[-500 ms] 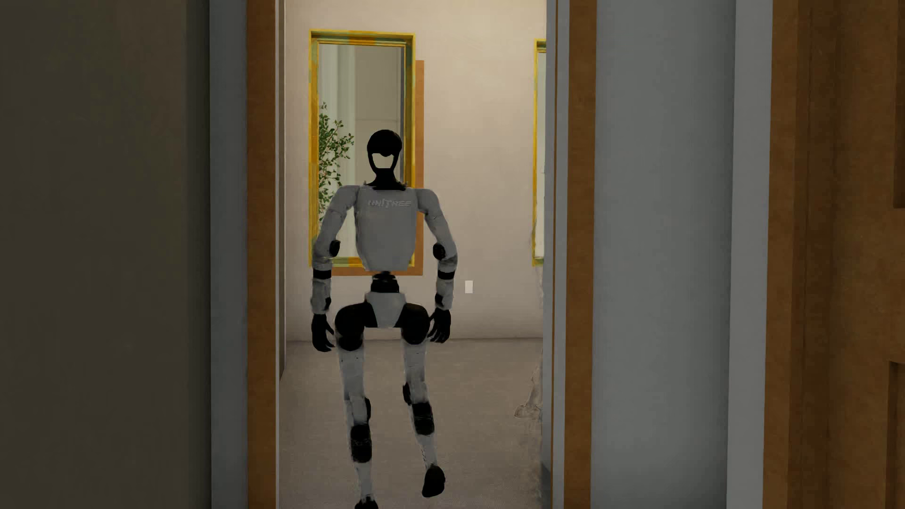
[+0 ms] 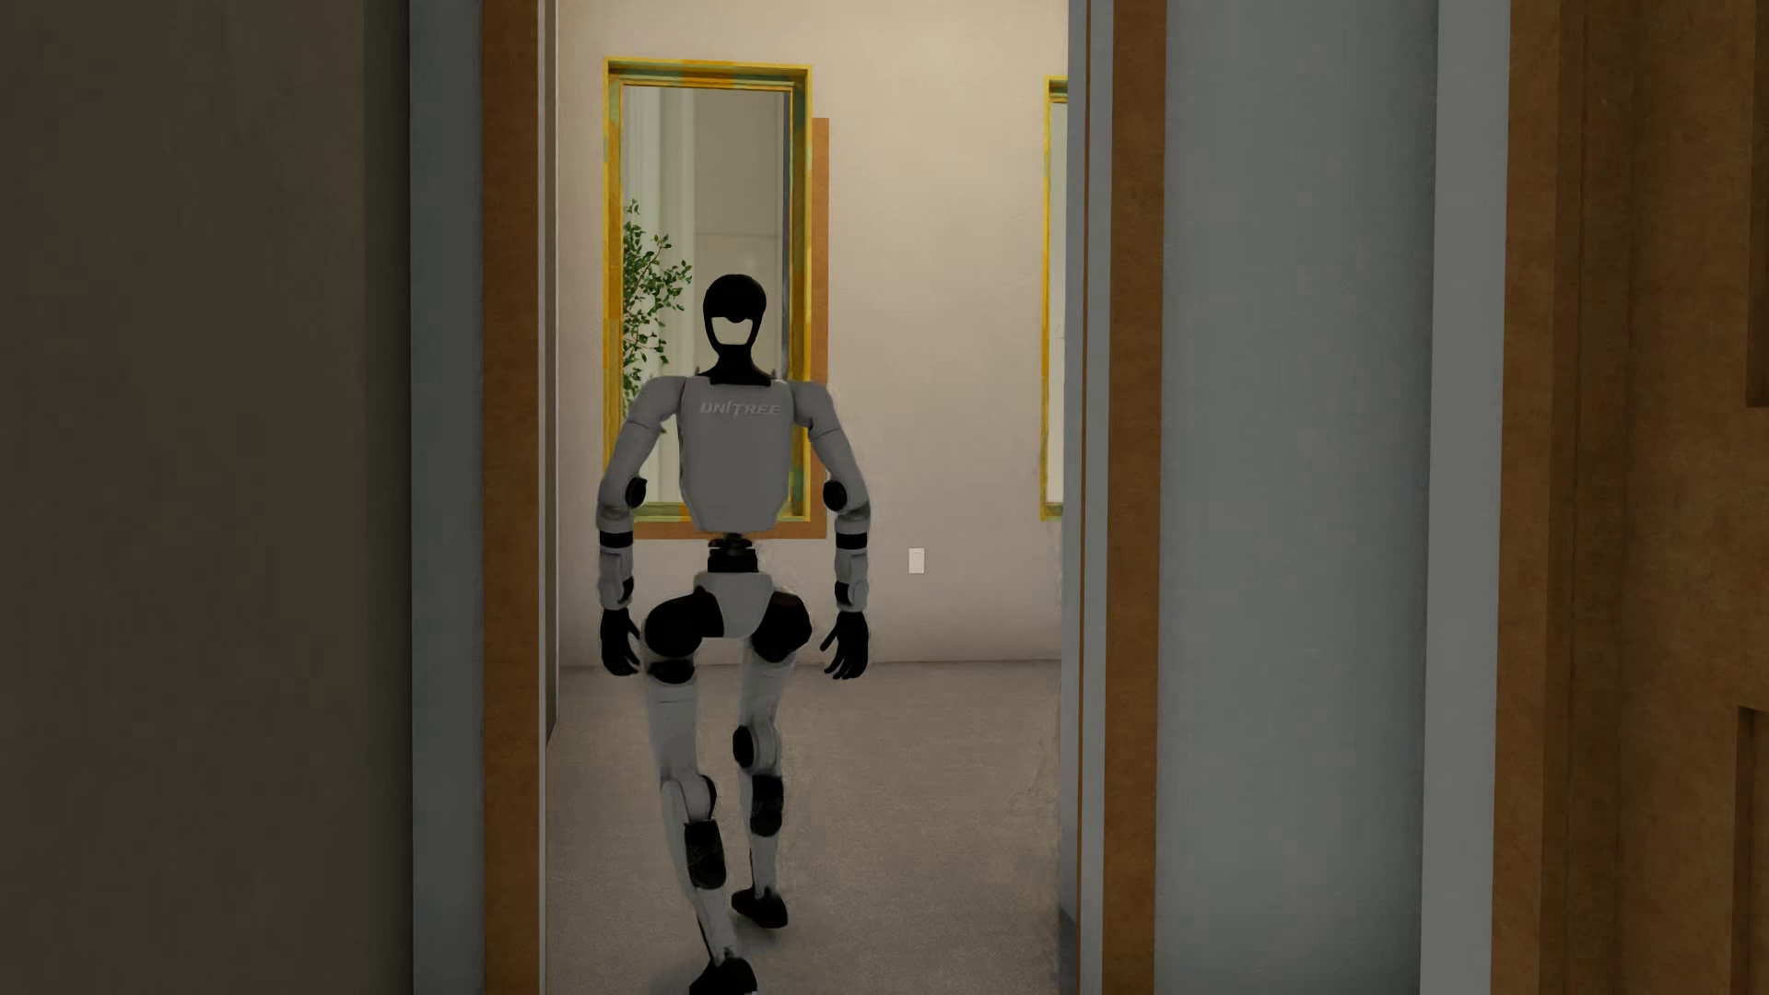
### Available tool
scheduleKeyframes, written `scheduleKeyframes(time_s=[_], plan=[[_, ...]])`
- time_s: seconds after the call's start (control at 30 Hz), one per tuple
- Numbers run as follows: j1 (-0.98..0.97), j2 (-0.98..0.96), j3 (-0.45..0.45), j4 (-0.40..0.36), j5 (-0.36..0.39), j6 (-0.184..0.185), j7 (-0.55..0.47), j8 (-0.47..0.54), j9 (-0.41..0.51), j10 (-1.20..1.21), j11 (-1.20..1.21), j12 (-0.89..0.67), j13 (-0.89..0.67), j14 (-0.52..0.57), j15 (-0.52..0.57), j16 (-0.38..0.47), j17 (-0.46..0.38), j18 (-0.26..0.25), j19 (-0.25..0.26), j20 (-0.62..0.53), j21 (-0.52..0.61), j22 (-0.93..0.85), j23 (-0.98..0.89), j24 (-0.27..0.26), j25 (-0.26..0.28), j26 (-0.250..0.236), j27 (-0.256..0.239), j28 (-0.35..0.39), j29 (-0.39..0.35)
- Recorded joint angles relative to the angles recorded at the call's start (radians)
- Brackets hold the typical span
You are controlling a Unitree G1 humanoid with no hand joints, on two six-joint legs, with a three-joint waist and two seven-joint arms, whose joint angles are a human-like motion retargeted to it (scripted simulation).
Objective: Circle the corner
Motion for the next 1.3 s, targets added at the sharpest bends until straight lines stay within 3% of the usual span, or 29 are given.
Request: scheduleKeyframes(time_s=[0.1, 0.2, 0.23, 0.3, 0.4, 0.5, 0.53, 0.63, 0.73, 0.83, 0.9, 0.97, 1.0, 1.03, 1.13, 1.23, 1.3], plan=[[0.044, 0.085, 0.026, 0.027, -0.002, -0.004, 0.000, 0.000, -0.043, 0.007, -0.060, 0.026, 0.027, 0.052, 0.065, -0.035, 0.006, 0.000, 0.000, 0.014, 0.019, -0.034, 0.039, 0.000, 0.000, 0.000, 0.000, 0.000, 0.000], [0.008, 0.093, 0.099, 0.072, 0.067, 0.039, 0.000, 0.000, -0.040, 0.167, 0.049, 0.066, -0.018, 0.257, 0.049, -0.082, 0.003, 0.000, 0.000, 0.030, 0.071, 0.003, 0.092, 0.000, 0.000, 0.000, 0.000, 0.000, 0.000], [-0.084, 0.108, 0.077, 0.100, 0.104, 0.068, 0.000, 0.000, -0.053, 0.300, 0.049, 0.089, -0.026, 0.289, 0.001, -0.099, -0.006, 0.000, 0.000, 0.064, -0.054, 0.006, 0.048, 0.000, 0.000, 0.000, 0.000, 0.000, 0.000], [-0.238, 0.206, 0.041, 0.117, 0.139, 0.075, 0.000, 0.000, -0.034, 0.591, 0.031, 0.082, -0.051, 0.254, -0.079, -0.062, -0.024, 0.000, 0.000, 0.009, -0.098, -0.028, -0.108, 0.000, 0.000, 0.000, 0.000, 0.000, 0.000], [-0.391, 0.343, 0.129, 0.148, 0.176, 0.033, 0.000, 0.000, -0.028, 0.754, 0.008, 0.046, -0.080, 0.313, -0.114, -0.006, -0.027, 0.000, 0.000, 0.051, -0.154, -0.036, -0.322, 0.000, 0.000, 0.000, 0.000, 0.000, 0.000], [-0.527, 0.441, 0.183, 0.133, 0.190, -0.009, 0.000, 0.000, -0.014, 0.580, 0.005, 0.028, -0.127, 0.527, -0.148, 0.027, -0.018, 0.000, 0.000, 0.192, -0.175, -0.015, -0.434, 0.000, 0.000, 0.000, 0.000, 0.000, 0.000], [-0.557, 0.476, 0.189, 0.123, 0.190, -0.017, 0.000, 0.000, -0.008, 0.481, 0.001, 0.021, -0.134, 0.553, -0.162, 0.038, -0.018, 0.000, 0.000, 0.209, -0.173, -0.012, -0.461, 0.000, 0.000, 0.000, 0.000, 0.000, 0.000], [-0.589, 0.575, 0.220, 0.101, 0.168, -0.028, 0.000, 0.000, -0.001, 0.175, -0.011, 0.008, -0.121, 0.420, -0.203, 0.057, -0.030, 0.000, 0.000, 0.183, -0.143, -0.009, -0.478, 0.000, 0.000, 0.000, 0.000, 0.000, 0.000], [-0.546, 0.642, 0.269, 0.090, 0.136, -0.039, 0.000, 0.000, -0.006, -0.034, -0.006, 0.036, -0.094, 0.216, -0.239, 0.040, -0.022, 0.000, 0.000, 0.174, -0.100, -0.011, -0.312, 0.000, 0.000, 0.000, 0.000, 0.000, 0.000], [-0.518, 0.676, 0.288, 0.066, 0.100, -0.038, 0.000, 0.000, -0.028, -0.010, 0.020, 0.082, -0.049, 0.222, -0.232, -0.003, -0.012, 0.000, 0.000, 0.155, -0.081, 0.014, -0.061, 0.000, 0.000, 0.000, 0.000, 0.000, 0.000], [-0.533, 0.666, 0.251, 0.041, 0.077, -0.042, 0.000, 0.000, -0.045, 0.070, 0.065, 0.099, -0.005, 0.287, -0.115, -0.039, -0.009, 0.000, 0.000, 0.102, -0.096, 0.068, 0.073, 0.000, 0.000, 0.000, 0.000, 0.000, 0.000], [-0.492, 0.572, 0.210, 0.024, 0.052, -0.054, 0.000, 0.000, -0.059, 0.065, 0.220, 0.104, 0.041, 0.274, 0.127, -0.060, -0.011, 0.000, 0.000, 0.028, -0.107, 0.108, 0.133, 0.000, 0.000, 0.000, 0.000, 0.000, 0.000], [-0.456, 0.481, 0.198, 0.017, 0.036, -0.063, 0.000, 0.000, -0.063, 0.038, 0.366, 0.111, 0.055, 0.261, 0.197, -0.061, -0.016, 0.000, 0.000, 0.009, -0.099, 0.103, 0.134, 0.000, 0.000, 0.000, 0.000, 0.000, 0.000], [-0.418, 0.382, 0.183, 0.013, 0.023, -0.072, 0.000, 0.000, -0.061, 0.012, 0.543, 0.122, 0.062, 0.249, 0.163, -0.054, -0.021, 0.000, 0.000, 0.005, -0.089, 0.079, 0.117, 0.000, 0.000, 0.000, 0.000, 0.000, 0.000], [-0.317, 0.159, 0.098, 0.017, 0.005, -0.071, 0.000, 0.000, -0.032, -0.021, 1.060, 0.126, 0.050, 0.211, -0.168, -0.009, -0.023, 0.000, 0.000, 0.004, -0.093, 0.034, 0.024, 0.000, 0.000, 0.000, 0.000, 0.000, 0.000], [-0.220, 0.022, 0.028, 0.041, 0.010, -0.039, 0.000, 0.000, -0.014, -0.041, 0.891, 0.081, 0.027, 0.153, -0.220, 0.035, -0.003, 0.000, 0.000, 0.002, -0.138, 0.102, -0.055, 0.000, 0.000, 0.000, 0.000, 0.000, 0.000], [-0.179, -0.036, 0.004, 0.049, 0.007, -0.017, 0.000, 0.000, -0.011, -0.038, 1.012, 0.060, 0.015, 0.122, -0.224, 0.064, 0.008, 0.000, 0.000, 0.039, -0.149, 0.131, -0.103, 0.000, 0.000, 0.000, 0.000, 0.000, 0.000]])
